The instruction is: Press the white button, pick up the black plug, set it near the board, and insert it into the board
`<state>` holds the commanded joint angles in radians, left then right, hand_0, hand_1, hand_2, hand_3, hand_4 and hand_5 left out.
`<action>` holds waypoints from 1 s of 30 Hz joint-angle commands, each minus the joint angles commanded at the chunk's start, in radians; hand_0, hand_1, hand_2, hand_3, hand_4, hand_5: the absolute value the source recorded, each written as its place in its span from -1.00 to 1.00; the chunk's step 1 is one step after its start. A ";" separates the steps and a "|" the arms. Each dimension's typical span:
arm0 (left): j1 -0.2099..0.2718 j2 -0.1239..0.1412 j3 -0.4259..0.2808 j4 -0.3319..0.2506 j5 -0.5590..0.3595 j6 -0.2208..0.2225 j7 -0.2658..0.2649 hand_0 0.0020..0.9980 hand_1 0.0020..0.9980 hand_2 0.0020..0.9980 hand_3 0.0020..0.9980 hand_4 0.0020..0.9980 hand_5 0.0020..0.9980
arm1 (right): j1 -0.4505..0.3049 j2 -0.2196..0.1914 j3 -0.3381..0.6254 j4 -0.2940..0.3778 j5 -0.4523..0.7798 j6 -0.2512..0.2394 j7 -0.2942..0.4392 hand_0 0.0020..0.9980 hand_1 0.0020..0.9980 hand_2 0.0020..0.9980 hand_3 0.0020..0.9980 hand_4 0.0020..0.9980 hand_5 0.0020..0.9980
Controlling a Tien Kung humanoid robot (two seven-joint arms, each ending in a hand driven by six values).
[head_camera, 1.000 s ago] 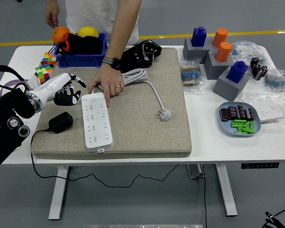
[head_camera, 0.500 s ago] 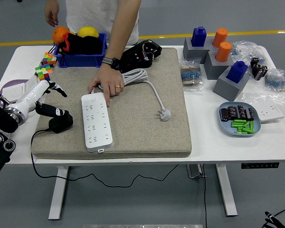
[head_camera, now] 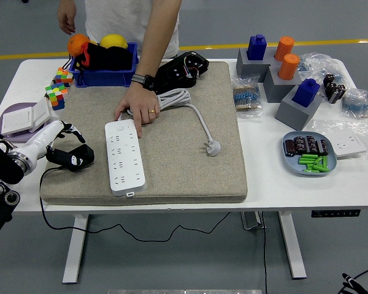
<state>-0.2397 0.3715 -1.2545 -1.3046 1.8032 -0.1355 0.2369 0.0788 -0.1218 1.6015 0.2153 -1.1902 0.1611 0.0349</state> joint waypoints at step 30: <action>-0.015 -0.004 0.041 0.077 0.013 0.044 -0.053 0.40 0.41 0.26 -0.04 0.88 -1.00 | -0.001 -0.007 -0.028 0.001 0.013 -0.001 0.000 0.65 0.53 0.49 0.48 0.58 0.14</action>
<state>-0.2549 0.3674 -1.2136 -1.2275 1.8163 -0.0915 0.1840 0.0783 -0.1286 1.5738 0.2166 -1.1770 0.1604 0.0344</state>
